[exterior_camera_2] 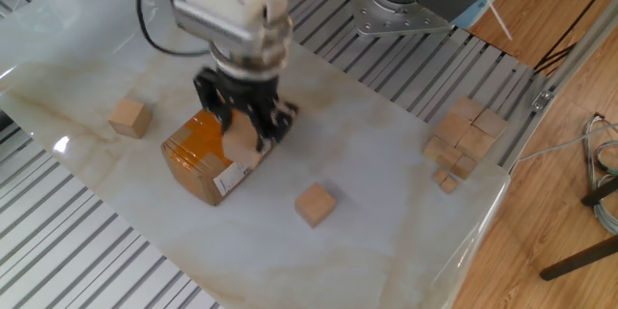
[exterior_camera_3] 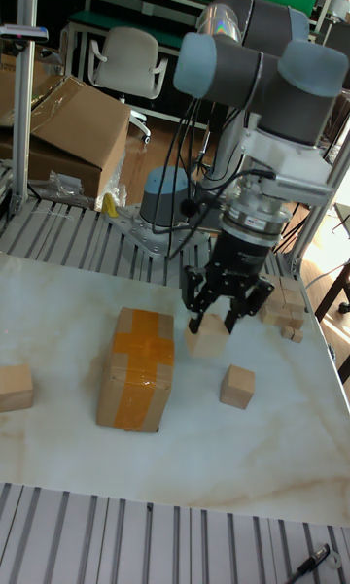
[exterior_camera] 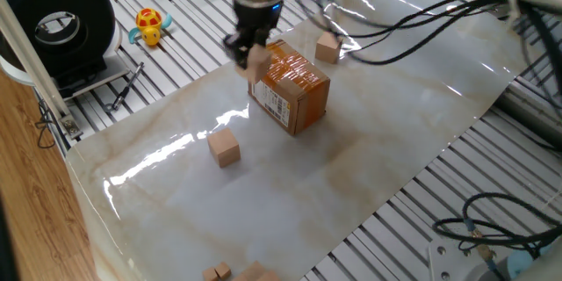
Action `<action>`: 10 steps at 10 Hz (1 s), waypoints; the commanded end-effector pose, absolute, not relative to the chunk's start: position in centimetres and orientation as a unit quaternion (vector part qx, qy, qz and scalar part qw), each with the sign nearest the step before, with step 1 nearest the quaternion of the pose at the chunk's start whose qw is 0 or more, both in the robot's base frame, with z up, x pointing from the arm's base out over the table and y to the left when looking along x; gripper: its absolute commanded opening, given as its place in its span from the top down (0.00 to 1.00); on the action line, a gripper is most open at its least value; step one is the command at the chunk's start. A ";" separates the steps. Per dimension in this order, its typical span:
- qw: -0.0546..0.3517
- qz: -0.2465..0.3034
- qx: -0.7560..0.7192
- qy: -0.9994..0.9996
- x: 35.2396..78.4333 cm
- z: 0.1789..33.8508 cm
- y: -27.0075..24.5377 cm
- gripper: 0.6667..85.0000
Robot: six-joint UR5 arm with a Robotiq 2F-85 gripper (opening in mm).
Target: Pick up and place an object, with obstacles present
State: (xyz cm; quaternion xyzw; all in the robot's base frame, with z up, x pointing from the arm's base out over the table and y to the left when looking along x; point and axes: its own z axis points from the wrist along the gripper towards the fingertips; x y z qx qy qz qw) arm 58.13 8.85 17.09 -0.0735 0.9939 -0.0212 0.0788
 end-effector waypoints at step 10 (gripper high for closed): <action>0.023 0.019 0.036 0.999 58.9 9.4 14.0 0.99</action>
